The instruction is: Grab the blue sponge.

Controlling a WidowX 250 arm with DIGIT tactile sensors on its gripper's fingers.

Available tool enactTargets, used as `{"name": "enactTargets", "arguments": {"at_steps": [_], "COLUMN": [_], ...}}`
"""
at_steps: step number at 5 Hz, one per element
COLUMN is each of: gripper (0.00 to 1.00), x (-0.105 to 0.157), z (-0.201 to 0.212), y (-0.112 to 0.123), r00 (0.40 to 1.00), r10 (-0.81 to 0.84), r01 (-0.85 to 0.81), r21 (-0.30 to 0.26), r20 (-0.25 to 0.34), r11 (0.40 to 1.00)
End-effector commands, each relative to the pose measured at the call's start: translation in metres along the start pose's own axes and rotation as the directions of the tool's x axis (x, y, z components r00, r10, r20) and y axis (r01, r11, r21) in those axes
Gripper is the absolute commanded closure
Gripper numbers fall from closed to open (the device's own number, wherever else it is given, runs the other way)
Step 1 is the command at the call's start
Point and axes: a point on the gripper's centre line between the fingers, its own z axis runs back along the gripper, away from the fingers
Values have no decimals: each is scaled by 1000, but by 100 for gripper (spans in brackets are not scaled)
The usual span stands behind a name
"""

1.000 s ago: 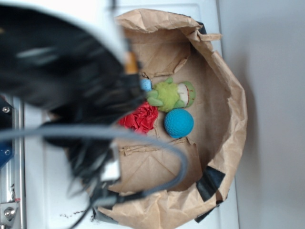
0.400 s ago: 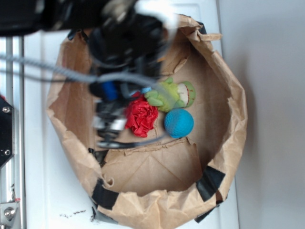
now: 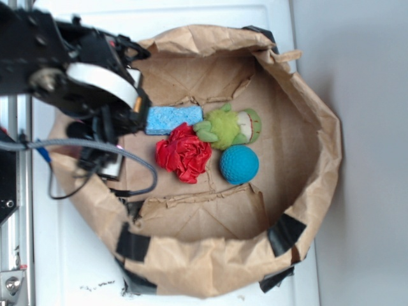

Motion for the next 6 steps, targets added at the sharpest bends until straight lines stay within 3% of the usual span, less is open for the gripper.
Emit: {"name": "enactTargets", "arguments": {"at_steps": [1,2,3,6], "gripper": [0,0,100,100], "x": [48,67,74,80], "z": [-16,-14,-2,13], "y": [-2,-6,-11,-11], "r00": [997,991,988,983], "r10": [66,109,131,137], "r01": [-67,-109,-130,-131], "r21": [23,0,-20,-51], "r20": [47,73,85,126], "r11": [997,994,991,990]}}
